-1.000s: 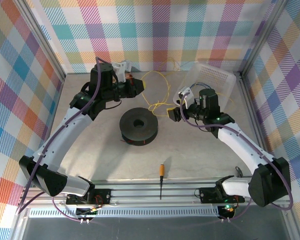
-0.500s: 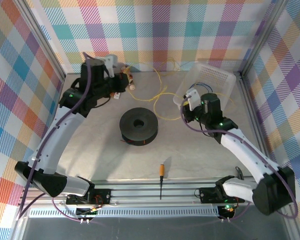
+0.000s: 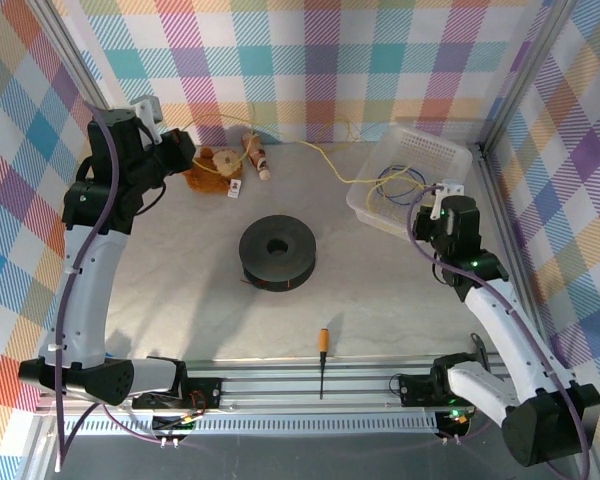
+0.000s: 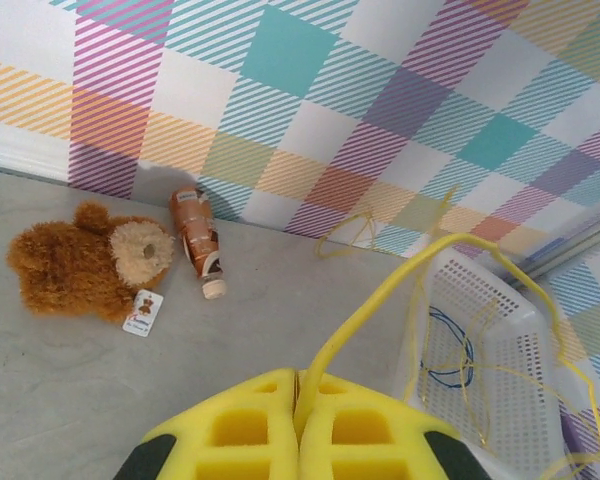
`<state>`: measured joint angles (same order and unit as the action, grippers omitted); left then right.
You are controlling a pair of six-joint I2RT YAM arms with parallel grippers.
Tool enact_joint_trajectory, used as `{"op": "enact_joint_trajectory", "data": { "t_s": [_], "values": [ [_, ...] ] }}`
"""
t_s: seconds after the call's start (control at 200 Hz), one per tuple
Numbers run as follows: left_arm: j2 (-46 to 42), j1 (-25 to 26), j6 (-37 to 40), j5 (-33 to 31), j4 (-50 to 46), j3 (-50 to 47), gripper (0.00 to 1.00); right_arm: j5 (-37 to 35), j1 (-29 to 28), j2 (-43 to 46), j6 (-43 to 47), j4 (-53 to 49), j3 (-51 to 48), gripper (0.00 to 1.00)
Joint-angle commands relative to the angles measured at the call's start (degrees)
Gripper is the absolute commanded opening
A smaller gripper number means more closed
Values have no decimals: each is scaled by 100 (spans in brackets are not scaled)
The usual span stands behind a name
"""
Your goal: Wrap the cables
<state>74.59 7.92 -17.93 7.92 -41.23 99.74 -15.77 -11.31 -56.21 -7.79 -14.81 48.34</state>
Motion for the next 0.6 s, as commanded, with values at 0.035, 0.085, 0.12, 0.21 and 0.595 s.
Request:
{"op": "enact_joint_trajectory", "data": {
  "t_s": [0.035,0.085,0.12,0.21,0.595],
  "values": [
    [-103,-107,23,828,166,118,0,764,220,-120,-427,-311,210,0],
    [-72,0,-110,1169,440,-68,0,1336,217,-234,-411,-222,253,0],
    [-40,158,-140,1310,585,-171,0,1644,221,-311,-415,-184,279,1],
    [129,696,13,1142,602,-219,0,2050,213,-489,-419,-184,316,31],
    [1169,2003,707,244,338,312,0,4339,215,-87,-225,-759,956,87]
  ]
}}
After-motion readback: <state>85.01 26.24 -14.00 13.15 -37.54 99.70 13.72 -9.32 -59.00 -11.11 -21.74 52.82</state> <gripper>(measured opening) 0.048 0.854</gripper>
